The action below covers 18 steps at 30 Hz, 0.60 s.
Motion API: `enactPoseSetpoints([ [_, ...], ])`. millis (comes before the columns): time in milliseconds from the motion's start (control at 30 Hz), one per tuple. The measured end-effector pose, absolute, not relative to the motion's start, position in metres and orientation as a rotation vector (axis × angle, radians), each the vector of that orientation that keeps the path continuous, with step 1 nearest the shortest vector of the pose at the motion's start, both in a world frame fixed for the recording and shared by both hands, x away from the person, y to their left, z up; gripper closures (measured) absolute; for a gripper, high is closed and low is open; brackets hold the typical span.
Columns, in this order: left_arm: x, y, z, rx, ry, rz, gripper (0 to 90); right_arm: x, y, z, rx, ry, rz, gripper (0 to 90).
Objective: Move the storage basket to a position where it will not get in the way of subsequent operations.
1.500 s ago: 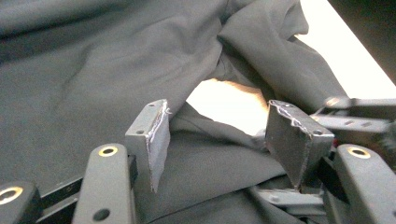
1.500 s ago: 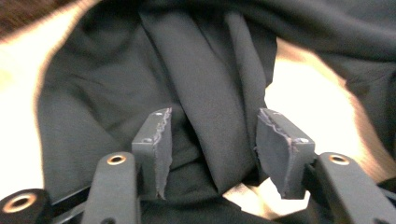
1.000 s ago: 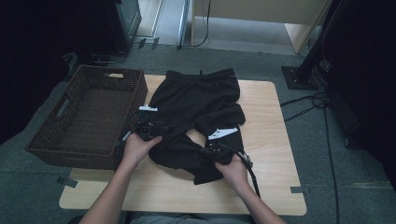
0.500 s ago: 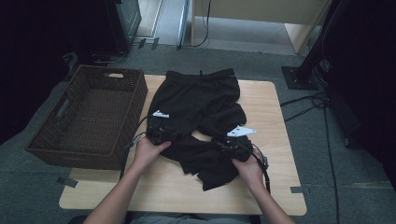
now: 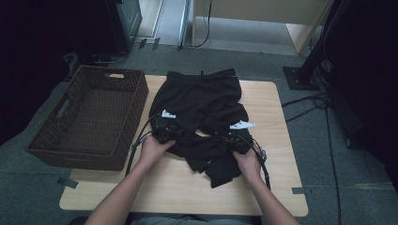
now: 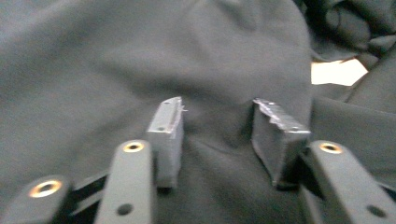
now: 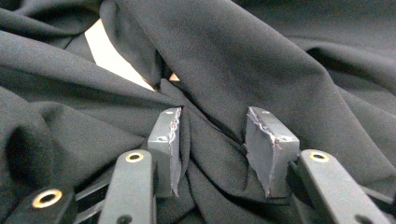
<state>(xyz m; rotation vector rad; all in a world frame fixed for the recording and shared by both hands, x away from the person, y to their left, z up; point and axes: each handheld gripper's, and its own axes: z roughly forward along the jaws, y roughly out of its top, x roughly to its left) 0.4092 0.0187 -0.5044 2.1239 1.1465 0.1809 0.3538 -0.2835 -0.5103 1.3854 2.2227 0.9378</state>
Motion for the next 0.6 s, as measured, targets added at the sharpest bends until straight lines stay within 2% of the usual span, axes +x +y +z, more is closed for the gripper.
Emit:
enactPoseSetpoints([
  [133,0.428,0.018,-0.503,2.112,1.188,0.173,60.7,0.37,-0.281,-0.51,1.392,2.209,0.931,58.9],
  [400,0.479,0.005,-0.5,2.158,1.245,0.305,63.1,0.428,-0.277,-0.511,1.454,2.147,0.925,62.3],
  [600,0.507,0.014,-0.5,2.079,1.352,0.273,63.6,0.462,-0.264,-0.509,1.506,2.122,0.89,62.7],
])
